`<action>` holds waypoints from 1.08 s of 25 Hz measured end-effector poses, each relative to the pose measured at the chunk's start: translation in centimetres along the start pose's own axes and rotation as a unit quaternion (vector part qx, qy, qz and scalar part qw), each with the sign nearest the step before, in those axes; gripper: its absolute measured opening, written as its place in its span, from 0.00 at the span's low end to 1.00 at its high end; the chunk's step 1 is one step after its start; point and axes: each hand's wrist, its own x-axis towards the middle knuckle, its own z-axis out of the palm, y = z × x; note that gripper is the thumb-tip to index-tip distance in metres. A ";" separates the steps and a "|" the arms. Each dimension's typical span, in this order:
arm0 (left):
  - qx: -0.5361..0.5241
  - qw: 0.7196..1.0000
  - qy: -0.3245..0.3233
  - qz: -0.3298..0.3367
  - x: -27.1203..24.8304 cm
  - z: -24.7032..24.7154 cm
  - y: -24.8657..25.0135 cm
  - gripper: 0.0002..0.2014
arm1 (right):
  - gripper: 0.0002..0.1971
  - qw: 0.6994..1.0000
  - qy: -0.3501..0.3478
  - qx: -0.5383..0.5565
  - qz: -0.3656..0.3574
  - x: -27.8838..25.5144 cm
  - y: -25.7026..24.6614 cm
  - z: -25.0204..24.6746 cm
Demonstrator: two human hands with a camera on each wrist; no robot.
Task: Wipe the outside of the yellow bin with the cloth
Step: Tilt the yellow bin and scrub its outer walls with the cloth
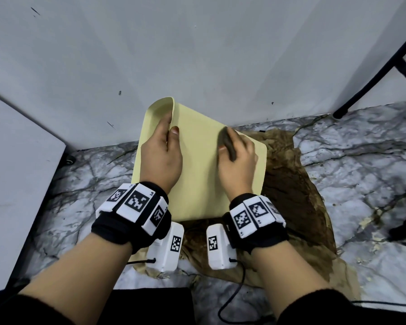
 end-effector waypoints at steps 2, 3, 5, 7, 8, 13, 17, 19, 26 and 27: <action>0.011 1.000 0.007 0.012 -0.1 0.1 0.3 0.19 | 0.21 0.995 -0.012 0.003 -0.102 -0.8 -2.7 1.6; 0.014 1.000 0.008 0.018 -0.1 0.1 0.3 0.19 | 0.21 0.990 -0.017 0.005 -0.139 -1.1 -3.5 2.0; 0.012 1.000 0.005 0.025 -0.2 0.0 0.2 0.18 | 0.21 0.987 -0.037 0.014 -0.159 -1.1 -4.1 2.0; 0.011 1.000 -0.002 0.024 -0.2 0.0 0.2 0.18 | 0.21 0.988 -0.051 0.023 -0.145 -0.6 -3.4 1.4; 0.011 1.000 -0.006 0.020 -0.2 -0.1 0.2 0.18 | 0.21 0.990 -0.045 0.022 -0.133 -0.3 -2.8 1.0; 0.005 1.000 -0.023 0.007 -0.5 -0.2 0.4 0.18 | 0.20 1.000 0.009 0.029 -0.003 1.7 1.7 -1.8; -0.005 0.999 -0.039 0.003 -0.6 -0.3 0.6 0.18 | 0.20 0.995 0.057 0.020 0.081 2.5 5.5 -3.9; -0.012 0.999 -0.045 0.009 -0.7 -0.3 0.7 0.18 | 0.20 0.990 0.070 0.024 0.121 2.6 6.7 -4.6; -0.035 0.992 -0.114 0.029 0.2 -0.3 2.2 0.16 | 0.20 0.981 0.097 0.028 0.167 2.6 7.9 -5.3; -0.050 0.991 -0.125 0.023 0.3 -0.1 2.7 0.15 | 0.20 0.980 0.102 0.027 0.169 2.5 8.0 -5.4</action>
